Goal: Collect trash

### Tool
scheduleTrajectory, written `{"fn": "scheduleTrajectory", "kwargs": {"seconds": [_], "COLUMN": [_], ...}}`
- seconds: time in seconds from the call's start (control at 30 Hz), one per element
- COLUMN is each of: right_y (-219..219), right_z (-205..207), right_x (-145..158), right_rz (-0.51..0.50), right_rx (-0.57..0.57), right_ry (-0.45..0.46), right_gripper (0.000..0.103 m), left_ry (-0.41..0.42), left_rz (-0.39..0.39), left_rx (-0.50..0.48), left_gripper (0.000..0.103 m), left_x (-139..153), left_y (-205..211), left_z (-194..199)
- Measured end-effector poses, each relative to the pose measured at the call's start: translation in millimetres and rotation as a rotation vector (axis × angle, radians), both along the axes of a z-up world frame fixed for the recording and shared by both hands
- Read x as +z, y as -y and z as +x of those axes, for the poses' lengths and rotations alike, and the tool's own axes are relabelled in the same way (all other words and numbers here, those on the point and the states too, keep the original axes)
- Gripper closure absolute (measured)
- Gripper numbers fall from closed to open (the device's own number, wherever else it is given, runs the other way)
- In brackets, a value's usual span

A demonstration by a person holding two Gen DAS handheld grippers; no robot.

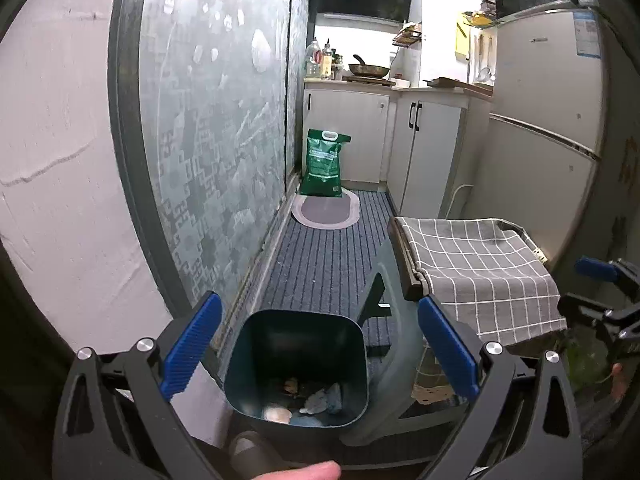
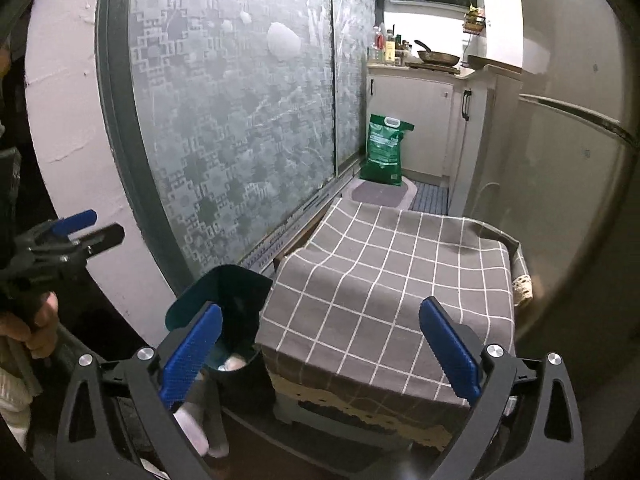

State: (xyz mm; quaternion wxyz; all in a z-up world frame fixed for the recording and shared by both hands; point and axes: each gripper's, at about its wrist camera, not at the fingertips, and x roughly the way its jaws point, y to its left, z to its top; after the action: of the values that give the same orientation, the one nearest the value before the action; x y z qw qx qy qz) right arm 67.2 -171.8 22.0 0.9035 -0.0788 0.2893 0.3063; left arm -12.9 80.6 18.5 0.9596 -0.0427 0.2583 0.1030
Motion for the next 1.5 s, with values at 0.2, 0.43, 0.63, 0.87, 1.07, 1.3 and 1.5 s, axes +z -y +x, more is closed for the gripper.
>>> {"fn": "scheduleTrajectory", "kwargs": {"seconds": [0.2, 0.43, 0.63, 0.87, 1.07, 1.3, 1.5], "right_y": [-1.9, -2.6, -1.2, -2.0, -2.9, -3.1, -3.0], "right_z": [0.6, 0.6, 1.2, 0.7, 0.6, 0.6, 0.5], "right_x": [-1.5, -3.3, -4.3, -4.4, -4.5, -4.6, -5.0], "right_rz": [-0.006, -0.008, -0.004, -0.008, -0.007, -0.008, -0.008], "right_rx": [-0.006, -0.007, -0.011, -0.011, -0.012, -0.013, -0.012], "right_ry": [-0.005, -0.008, -0.01, -0.01, -0.01, -0.009, -0.009], "right_gripper": [0.003, 0.003, 0.003, 0.003, 0.003, 0.003, 0.003], "left_ry": [0.016, 0.021, 0.027, 0.028, 0.026, 0.027, 0.029], "left_rz": [0.008, 0.013, 0.016, 0.017, 0.017, 0.017, 0.019], "left_rx": [-0.012, -0.024, -0.022, -0.021, -0.019, -0.019, -0.015], "left_gripper": [0.003, 0.003, 0.003, 0.003, 0.003, 0.003, 0.003], "left_x": [4.2, 4.6, 5.0, 4.8, 4.8, 4.9, 4.9], "left_y": [3.7, 7.0, 8.1, 7.8, 7.9, 7.3, 7.2], "left_z": [-2.5, -2.5, -2.9, -2.8, -2.9, -3.1, -3.3]}}
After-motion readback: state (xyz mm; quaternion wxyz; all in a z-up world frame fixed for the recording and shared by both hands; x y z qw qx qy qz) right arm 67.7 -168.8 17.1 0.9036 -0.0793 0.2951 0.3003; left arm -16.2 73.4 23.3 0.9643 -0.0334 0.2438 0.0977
